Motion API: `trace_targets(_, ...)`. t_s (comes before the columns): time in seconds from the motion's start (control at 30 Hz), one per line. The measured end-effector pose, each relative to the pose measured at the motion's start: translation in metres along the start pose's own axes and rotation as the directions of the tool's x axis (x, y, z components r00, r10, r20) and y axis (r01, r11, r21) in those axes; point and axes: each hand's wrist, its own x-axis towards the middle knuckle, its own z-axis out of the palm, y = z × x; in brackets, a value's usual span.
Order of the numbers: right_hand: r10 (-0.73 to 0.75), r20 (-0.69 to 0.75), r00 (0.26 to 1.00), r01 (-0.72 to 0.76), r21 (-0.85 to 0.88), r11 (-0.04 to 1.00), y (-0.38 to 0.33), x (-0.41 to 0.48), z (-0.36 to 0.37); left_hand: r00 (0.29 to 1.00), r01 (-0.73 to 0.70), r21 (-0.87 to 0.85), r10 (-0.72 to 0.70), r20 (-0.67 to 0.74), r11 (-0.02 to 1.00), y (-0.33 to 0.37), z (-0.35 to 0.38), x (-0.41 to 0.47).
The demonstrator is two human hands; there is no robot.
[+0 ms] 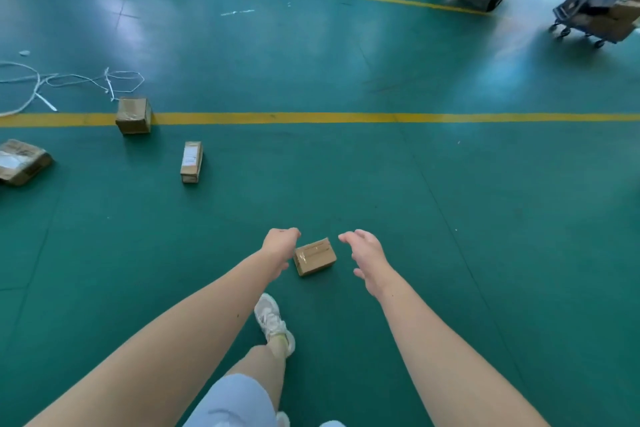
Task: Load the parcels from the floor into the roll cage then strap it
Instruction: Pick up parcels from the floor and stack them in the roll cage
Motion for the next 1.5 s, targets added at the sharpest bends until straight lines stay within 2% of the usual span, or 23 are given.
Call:
trace_targets(0.23,-0.015,0.056,0.998,0.023,-0.141,0.99,-0.102,0.126,-0.017,0.999,0.02,-0.08,-0.023,-0.034,0.997,0.107,0.036,0.103)
trace_targets(0.33,-0.047,0.103,0.994,0.068,-0.215,0.974,-0.146,0.167,-0.017,0.997,-0.017,-0.086,0.011,-0.077,0.996,0.153,0.035,0.13)
trace_targets(0.5,-0.086,0.245,0.966,0.167,-0.336,0.927,-0.213,0.22,0.002,0.984,-0.029,-0.167,-0.001,-0.175,0.985,0.21,0.024,0.166)
trace_targets(0.7,-0.059,0.482,0.874,0.346,-0.533,0.772,-0.268,0.293,0.043,0.936,-0.056,-0.411,-0.095,-0.338,0.91,0.237,0.015,0.206)
trace_targets(0.83,0.023,0.65,0.76,0.511,-0.619,0.596,-0.287,0.334,0.064,0.835,-0.092,-0.599,-0.266,-0.481,0.795,0.229,0.021,0.222)
trace_targets(0.93,0.136,0.733,0.666,0.602,-0.637,0.482,-0.286,0.355,0.074,0.75,-0.141,-0.711,-0.395,-0.531,0.689,0.207,0.041,0.228)
trace_targets(1.1,0.298,0.779,0.552,0.714,-0.626,0.313,-0.25,0.394,0.094,0.663,-0.164,-0.846,-0.578,-0.475,0.507,0.156,0.08,0.251)
trace_targets(1.27,0.428,0.73,0.534,0.747,-0.644,0.166,-0.176,0.441,0.097,0.613,-0.158,-0.915,-0.689,-0.386,0.372,0.09,0.125,0.296)
trace_targets(1.5,0.483,0.667,0.568,0.728,-0.68,0.083,-0.042,0.552,0.117,0.609,-0.079,-0.955,-0.745,-0.273,0.285,-0.022,0.183,0.409)
